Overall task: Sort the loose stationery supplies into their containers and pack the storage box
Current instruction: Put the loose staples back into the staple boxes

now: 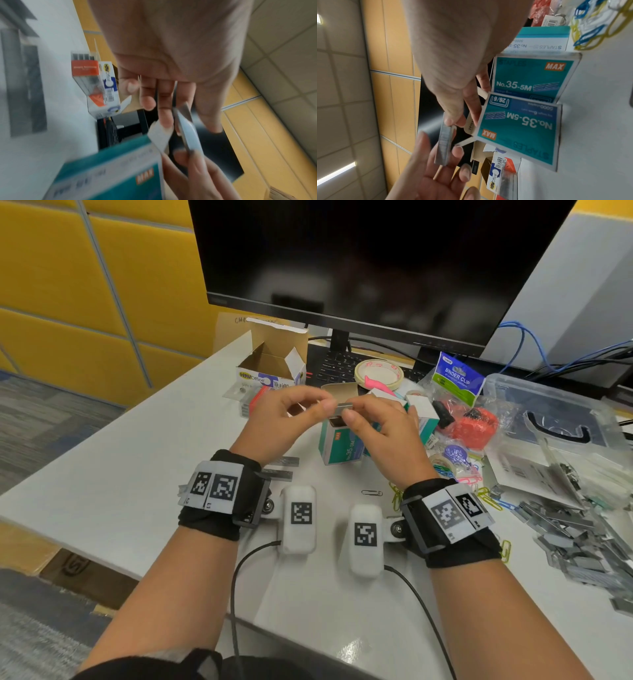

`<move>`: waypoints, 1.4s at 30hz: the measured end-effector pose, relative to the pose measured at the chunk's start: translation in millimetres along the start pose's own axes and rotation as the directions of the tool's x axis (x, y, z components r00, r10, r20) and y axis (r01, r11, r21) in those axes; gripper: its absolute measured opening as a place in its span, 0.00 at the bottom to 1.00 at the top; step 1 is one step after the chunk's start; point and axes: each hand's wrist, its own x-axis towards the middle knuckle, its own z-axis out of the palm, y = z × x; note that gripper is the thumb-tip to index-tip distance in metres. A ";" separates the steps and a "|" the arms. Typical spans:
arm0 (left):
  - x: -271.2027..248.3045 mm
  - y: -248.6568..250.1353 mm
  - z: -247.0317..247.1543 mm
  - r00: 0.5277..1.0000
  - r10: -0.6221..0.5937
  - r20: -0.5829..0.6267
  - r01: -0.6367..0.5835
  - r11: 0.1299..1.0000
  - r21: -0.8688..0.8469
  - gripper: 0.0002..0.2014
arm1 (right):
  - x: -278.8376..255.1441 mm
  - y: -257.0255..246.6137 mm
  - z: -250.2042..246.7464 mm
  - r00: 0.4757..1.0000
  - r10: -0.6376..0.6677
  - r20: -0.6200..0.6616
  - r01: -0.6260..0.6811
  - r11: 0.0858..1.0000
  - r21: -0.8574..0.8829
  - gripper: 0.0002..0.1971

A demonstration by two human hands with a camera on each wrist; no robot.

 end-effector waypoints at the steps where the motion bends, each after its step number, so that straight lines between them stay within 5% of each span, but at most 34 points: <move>1: 0.5 -1.6 -4.2 0.999 -0.029 -0.033 0.029 1.000 0.007 0.06 | 0.2 0.2 -0.1 1.000 0.005 -0.001 -0.005 1.000 0.004 0.15; 5: 0.0 -13.7 -26.2 0.963 -0.242 -0.118 0.255 0.960 0.114 0.06 | 0.2 0.7 0.5 1.000 0.030 0.006 -0.030 0.999 0.021 0.10; 7: -1.1 -16.3 -30.9 0.932 -0.359 -0.038 0.354 0.888 0.292 0.03 | 0.6 -0.1 0.3 0.999 0.036 0.008 -0.036 0.999 0.024 0.09; 11: -4.5 -11.8 -33.8 0.754 -0.639 0.148 0.519 0.719 0.462 0.15 | 0.6 0.2 0.1 0.999 0.039 0.009 -0.039 0.999 0.021 0.10; 13: -3.6 -11.8 -35.3 0.740 -0.657 0.146 0.530 0.703 0.475 0.15 | 0.4 0.4 0.4 0.999 0.033 0.003 -0.033 0.999 0.025 0.12; 18: -2.2 -8.1 -32.9 0.751 -0.650 0.117 0.520 0.692 0.501 0.05 | 0.1 0.8 1.3 1.000 0.021 -0.008 -0.021 0.999 0.030 0.14; 30: 1.9 -17.1 -28.9 0.822 -0.566 0.063 0.458 0.722 0.519 0.08 | 1.1 1.8 2.4 1.000 0.028 -0.010 -0.027 0.999 0.037 0.14; 35: 1.4 -15.5 -27.3 0.968 -0.236 -0.086 0.251 0.917 0.310 0.07 | 2.0 1.8 3.2 0.999 0.047 -0.008 -0.046 0.998 0.043 0.20; 38: 1.9 -5.2 -19.9 0.985 -0.070 -0.159 0.083 0.993 0.080 0.02 | 2.1 0.6 2.9 0.997 0.073 -0.011 -0.072 0.994 0.081 0.17; 42: 1.7 -1.8 -11.5 0.995 -0.025 -0.100 0.024 1.000 -0.013 0.05 | 1.0 -2.7 -0.5 0.995 0.102 -0.009 -0.101 0.989 0.104 0.11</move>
